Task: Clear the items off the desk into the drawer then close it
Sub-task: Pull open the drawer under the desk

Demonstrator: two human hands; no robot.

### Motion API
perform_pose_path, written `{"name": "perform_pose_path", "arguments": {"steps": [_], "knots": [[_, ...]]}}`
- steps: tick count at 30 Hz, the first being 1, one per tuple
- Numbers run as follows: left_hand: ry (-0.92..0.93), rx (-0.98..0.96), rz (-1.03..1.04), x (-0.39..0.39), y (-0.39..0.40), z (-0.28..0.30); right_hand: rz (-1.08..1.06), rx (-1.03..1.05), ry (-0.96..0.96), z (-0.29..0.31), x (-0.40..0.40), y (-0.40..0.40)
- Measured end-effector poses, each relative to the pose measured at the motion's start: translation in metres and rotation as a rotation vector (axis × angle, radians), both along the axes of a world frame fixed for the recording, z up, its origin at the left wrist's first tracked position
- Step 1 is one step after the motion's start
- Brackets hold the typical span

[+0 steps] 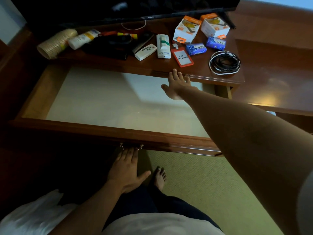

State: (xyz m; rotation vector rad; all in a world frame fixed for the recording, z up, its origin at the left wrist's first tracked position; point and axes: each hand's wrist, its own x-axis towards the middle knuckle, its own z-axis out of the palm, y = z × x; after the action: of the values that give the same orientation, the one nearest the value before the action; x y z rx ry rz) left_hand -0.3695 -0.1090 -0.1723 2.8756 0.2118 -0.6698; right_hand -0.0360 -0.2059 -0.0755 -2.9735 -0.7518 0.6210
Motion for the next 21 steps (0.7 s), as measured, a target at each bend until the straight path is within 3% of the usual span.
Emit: {"name": "perform_pose_path", "arguments": {"steps": [11, 14, 18, 21], "knots": [[-0.003, -0.014, 0.001, 0.001, 0.003, 0.021, 0.019, 0.012, 0.033, 0.004, 0.0, -0.005], [-0.169, -0.075, -0.063, -0.003, 0.002, 0.046, 0.04, 0.036, 0.023, 0.002, -0.001, -0.009], [-0.615, -0.218, -0.17, 0.029, 0.003, 0.077, 0.078, 0.102, 0.003, 0.003, -0.001, -0.013], [-0.616, -0.149, -0.167, 0.094, 0.006, 0.103, 0.119, 0.154, -0.075, 0.018, 0.007, -0.02]]}}
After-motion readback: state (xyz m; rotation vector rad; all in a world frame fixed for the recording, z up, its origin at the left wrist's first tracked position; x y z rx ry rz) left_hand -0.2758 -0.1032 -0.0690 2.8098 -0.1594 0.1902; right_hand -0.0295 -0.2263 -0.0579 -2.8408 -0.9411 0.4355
